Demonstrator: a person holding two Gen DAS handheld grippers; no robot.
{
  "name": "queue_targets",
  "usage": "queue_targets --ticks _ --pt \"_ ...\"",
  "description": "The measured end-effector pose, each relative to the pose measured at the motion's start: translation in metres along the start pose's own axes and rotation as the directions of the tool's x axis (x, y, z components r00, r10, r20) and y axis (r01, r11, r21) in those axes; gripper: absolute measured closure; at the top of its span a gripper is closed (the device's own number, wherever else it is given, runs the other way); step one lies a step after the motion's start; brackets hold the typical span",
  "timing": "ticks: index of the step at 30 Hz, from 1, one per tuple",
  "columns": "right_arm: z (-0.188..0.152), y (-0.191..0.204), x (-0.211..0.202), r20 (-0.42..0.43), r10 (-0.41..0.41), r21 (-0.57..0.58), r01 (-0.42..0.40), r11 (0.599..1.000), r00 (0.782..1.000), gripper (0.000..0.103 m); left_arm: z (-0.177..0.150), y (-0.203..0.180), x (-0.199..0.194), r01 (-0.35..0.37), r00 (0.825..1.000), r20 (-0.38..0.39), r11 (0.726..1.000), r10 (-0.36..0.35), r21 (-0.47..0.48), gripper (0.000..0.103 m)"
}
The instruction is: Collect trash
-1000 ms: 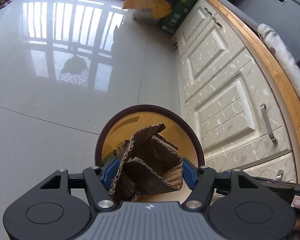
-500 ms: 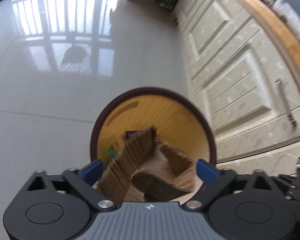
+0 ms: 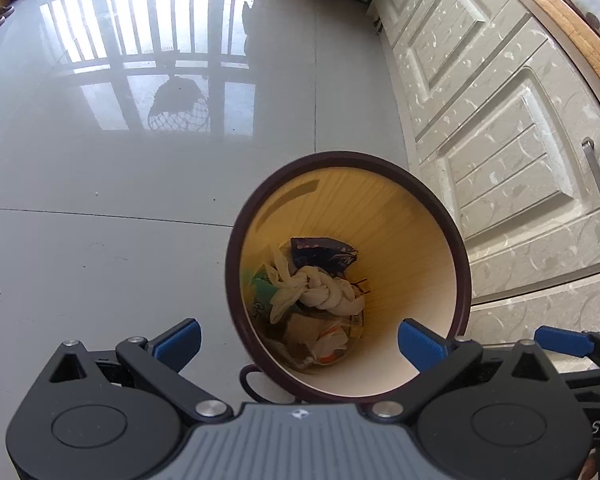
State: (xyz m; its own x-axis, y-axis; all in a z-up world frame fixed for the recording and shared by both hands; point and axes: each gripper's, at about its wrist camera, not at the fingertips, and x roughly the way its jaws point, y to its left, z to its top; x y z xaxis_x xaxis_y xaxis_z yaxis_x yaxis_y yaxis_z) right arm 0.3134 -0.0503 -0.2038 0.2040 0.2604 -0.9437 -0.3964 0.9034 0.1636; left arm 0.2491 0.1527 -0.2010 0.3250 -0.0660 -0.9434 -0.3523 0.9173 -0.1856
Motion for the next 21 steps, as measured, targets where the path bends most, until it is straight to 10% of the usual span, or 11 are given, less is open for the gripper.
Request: queue_targets --ticks 21 --pt "0.001 0.01 -0.084 0.109 -0.065 -0.015 0.067 0.998 0.992 0.0 -0.006 -0.005 -0.092 -0.081 0.992 0.102 0.994 0.073 0.079 0.0"
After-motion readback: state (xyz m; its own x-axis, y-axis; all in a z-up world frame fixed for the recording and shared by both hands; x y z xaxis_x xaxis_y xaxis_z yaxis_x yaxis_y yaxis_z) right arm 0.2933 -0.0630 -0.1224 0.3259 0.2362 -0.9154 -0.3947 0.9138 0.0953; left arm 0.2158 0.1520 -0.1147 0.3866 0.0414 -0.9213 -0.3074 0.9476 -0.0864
